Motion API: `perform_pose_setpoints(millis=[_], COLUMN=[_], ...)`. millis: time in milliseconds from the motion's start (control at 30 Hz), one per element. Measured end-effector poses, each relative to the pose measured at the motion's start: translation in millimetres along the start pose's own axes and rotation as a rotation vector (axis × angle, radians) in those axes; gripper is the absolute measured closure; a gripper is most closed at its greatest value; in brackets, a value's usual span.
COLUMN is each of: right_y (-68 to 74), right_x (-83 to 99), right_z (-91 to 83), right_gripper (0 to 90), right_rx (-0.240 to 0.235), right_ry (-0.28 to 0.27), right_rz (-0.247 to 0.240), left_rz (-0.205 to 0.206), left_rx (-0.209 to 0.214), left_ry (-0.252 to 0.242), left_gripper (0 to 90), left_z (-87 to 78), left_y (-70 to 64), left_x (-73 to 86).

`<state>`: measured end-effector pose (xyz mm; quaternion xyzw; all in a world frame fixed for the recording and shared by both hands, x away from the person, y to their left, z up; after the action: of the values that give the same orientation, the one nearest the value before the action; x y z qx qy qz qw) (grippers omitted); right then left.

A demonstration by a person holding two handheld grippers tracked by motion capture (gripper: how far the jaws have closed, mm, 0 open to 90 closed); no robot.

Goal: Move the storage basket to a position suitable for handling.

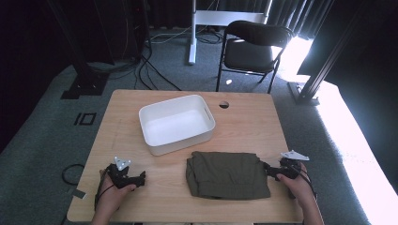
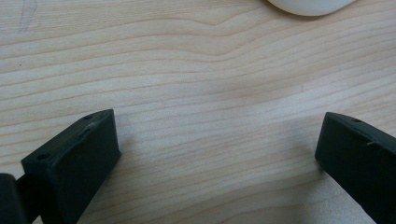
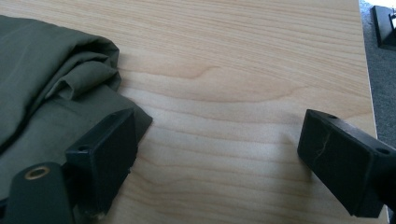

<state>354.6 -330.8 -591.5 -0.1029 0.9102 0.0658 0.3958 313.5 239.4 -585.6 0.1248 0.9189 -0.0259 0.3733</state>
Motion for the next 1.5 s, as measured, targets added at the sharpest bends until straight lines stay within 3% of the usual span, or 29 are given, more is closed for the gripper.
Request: perform_pose_setpoints(millis=[300,467,667,1067,1500], right_y=[0.7,4.8,11.5,38.5,81.7], right_x=[-8.5,-22.9,-38.8,-74.7,-111.9], right_z=[6.5,8.2,9.5,23.4,36.9], right_gripper=[12.9,12.9,13.0,13.1,13.4], right_rx=[-0.004,-0.010,-0.036,-0.102,-0.188], right_ry=[0.008,-0.015,-0.041,-0.081,-0.116], right_rz=[-0.013,-0.029,-0.031,-0.050,-0.100], left_rz=[0.037,0.032,0.015,0.026,0.050], left_rx=[0.031,0.019,0.023,0.030,0.043], left_ry=[-0.002,0.009,-0.010,-0.044,-0.081], left_gripper=[0.9,0.9,0.9,0.9,2.1], left_z=[-0.7,-1.4,-4.3,-8.2,-13.9], left_y=[1.7,5.0,9.2,8.9,7.1], left_x=[0.7,-0.3,-7.5,-27.7,-54.7])
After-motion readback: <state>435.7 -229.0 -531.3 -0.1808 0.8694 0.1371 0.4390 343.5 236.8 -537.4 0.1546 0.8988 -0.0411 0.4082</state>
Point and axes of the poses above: each handheld gripper's, and its own axes: z roughly forward along the jaws, x roughly out of its underside, y roughly to its left, the point moved 4 cm from there along z, roughly forward along the jaws, and after that the axes turned 2 degrees about z, right-handed, at the moved point
